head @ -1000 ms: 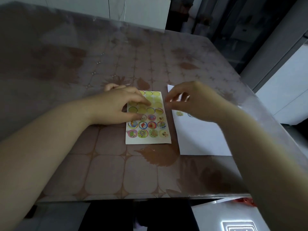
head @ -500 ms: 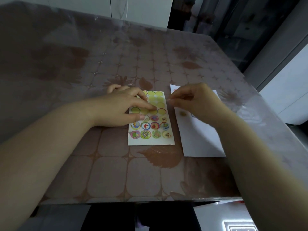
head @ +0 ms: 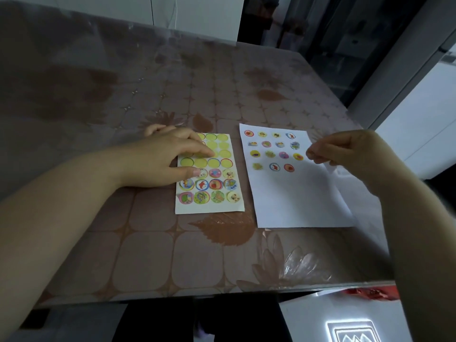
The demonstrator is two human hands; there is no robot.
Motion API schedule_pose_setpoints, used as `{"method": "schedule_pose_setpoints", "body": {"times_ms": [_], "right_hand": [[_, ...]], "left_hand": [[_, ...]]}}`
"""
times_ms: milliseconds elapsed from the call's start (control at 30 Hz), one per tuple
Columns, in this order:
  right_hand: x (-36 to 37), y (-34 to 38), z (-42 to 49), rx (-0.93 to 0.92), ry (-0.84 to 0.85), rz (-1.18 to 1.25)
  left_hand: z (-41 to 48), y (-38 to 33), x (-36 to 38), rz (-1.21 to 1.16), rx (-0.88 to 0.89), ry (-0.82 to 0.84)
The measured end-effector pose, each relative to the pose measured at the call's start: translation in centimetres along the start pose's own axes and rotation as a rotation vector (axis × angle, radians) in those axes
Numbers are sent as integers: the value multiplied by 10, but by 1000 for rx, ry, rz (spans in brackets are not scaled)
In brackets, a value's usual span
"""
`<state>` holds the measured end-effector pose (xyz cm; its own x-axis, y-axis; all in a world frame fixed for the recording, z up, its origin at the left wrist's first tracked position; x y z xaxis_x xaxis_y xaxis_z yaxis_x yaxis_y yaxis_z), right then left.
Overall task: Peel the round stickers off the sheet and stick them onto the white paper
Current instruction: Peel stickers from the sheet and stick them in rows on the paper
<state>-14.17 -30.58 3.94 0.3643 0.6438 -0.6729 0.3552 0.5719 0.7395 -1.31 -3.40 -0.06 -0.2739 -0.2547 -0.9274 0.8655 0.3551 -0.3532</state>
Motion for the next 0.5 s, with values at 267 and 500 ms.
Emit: {"method": "schedule_pose_setpoints", "body": {"times_ms": [267, 500], "right_hand": [[9, -16, 2, 57, 8, 51], [15, -15, 0, 99, 36, -38]], "left_hand": [[0, 0, 0, -4, -12, 12], [-1, 0, 0, -2, -7, 18]]}}
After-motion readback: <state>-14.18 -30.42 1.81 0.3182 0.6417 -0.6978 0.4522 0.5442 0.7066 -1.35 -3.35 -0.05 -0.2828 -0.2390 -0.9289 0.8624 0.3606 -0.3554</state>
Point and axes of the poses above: each hand's wrist, its own z-axis towards the middle knuckle, its own x-axis out of the palm, y = z × x, the point moved 4 cm from there along z, towards the middle knuckle, and after that the axes turned 6 degrees about x, right-handed, at the moved point
